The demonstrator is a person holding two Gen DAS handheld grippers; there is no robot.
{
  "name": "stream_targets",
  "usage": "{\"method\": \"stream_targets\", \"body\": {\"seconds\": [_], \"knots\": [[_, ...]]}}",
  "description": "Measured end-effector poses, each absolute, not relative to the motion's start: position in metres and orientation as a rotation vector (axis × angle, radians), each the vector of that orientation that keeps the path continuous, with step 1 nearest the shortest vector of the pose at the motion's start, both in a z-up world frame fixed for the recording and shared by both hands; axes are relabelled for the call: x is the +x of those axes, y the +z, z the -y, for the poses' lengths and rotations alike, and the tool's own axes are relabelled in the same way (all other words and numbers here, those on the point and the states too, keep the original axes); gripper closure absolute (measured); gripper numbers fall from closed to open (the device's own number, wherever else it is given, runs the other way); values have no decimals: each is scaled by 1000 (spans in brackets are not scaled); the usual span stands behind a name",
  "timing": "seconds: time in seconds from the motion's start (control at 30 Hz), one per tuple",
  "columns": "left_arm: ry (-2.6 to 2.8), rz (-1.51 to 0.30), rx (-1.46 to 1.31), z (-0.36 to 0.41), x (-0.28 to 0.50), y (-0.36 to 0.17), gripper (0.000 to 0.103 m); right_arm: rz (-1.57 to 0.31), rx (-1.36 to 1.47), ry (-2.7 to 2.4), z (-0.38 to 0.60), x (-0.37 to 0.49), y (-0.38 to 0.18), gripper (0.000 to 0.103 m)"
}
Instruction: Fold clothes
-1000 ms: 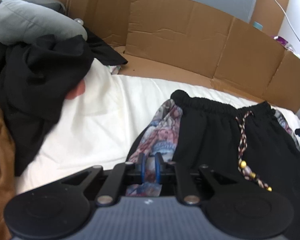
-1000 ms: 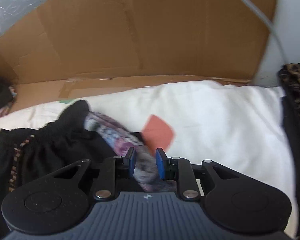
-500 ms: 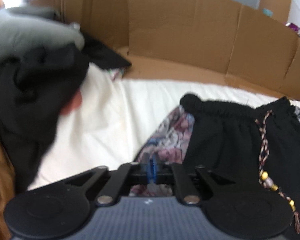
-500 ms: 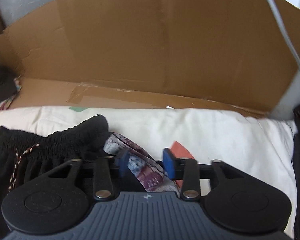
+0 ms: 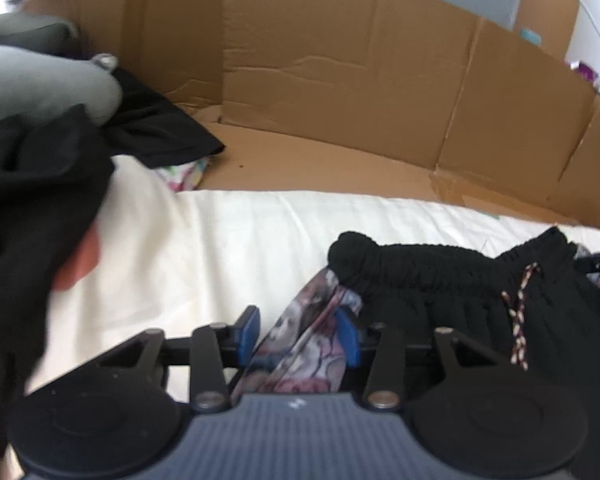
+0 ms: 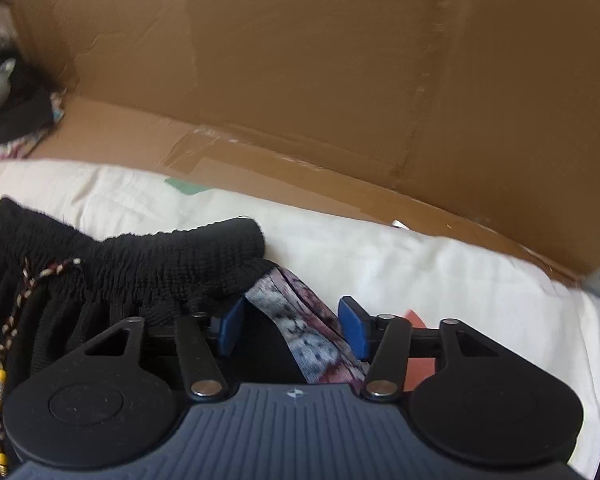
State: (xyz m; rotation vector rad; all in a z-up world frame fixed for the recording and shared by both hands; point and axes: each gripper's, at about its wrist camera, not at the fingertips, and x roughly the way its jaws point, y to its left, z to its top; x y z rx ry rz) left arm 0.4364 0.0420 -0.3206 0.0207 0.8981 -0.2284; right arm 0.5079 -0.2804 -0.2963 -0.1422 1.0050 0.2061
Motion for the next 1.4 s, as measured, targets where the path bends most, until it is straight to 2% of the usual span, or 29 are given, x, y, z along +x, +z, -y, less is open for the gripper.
{"method": "stream_targets", "body": {"seconds": [0.07,0.1,0.13,0.2,0.23,0.27,0.33,0.7,0.83,0.87,0.93,0.97,1.07,1.13,1.17,1.2,1.4], "knots": [[-232,-941,15,-38,445,-328,52,-1018,-175,206,275,513,-302,43],[-229,-955,19,-36,447,-331,54,-1020,-185,215,272,514,-303,52],[-236,-955,31,-34,448,-332,58,-1021,-199,225,268,514,-303,70],[-253,-952,66,-29,447,-332,86,-1018,-255,250,256,514,-300,88],[-260,-952,91,-25,446,-331,90,-1014,-279,258,252,513,-299,93],[-266,-952,116,-21,445,-330,95,-1002,-286,254,251,513,-296,94],[-260,-930,129,-20,445,-327,98,-978,-298,244,250,512,-291,97],[-215,-791,154,-18,447,-310,99,-808,-335,136,247,510,-277,98],[-216,-813,177,-12,457,-314,98,-910,-346,128,246,520,-293,92],[-215,-866,190,-9,462,-321,97,-934,-346,128,247,521,-296,92],[-203,-922,240,-3,466,-332,89,-926,-323,120,251,517,-292,75],[-195,-911,258,-1,464,-330,84,-917,-295,122,254,514,-287,72],[-160,-916,207,-5,462,-319,75,-870,-236,144,263,501,-269,72],[-126,-889,176,-11,455,-304,75,-811,-192,171,267,489,-255,72],[-134,-866,154,-13,450,-294,69,-787,-171,192,269,483,-249,72],[-147,-842,130,-14,445,-285,59,-779,-154,209,268,479,-245,72],[-257,-791,70,19,414,-266,56,-830,-90,333,251,457,-255,72]]}}
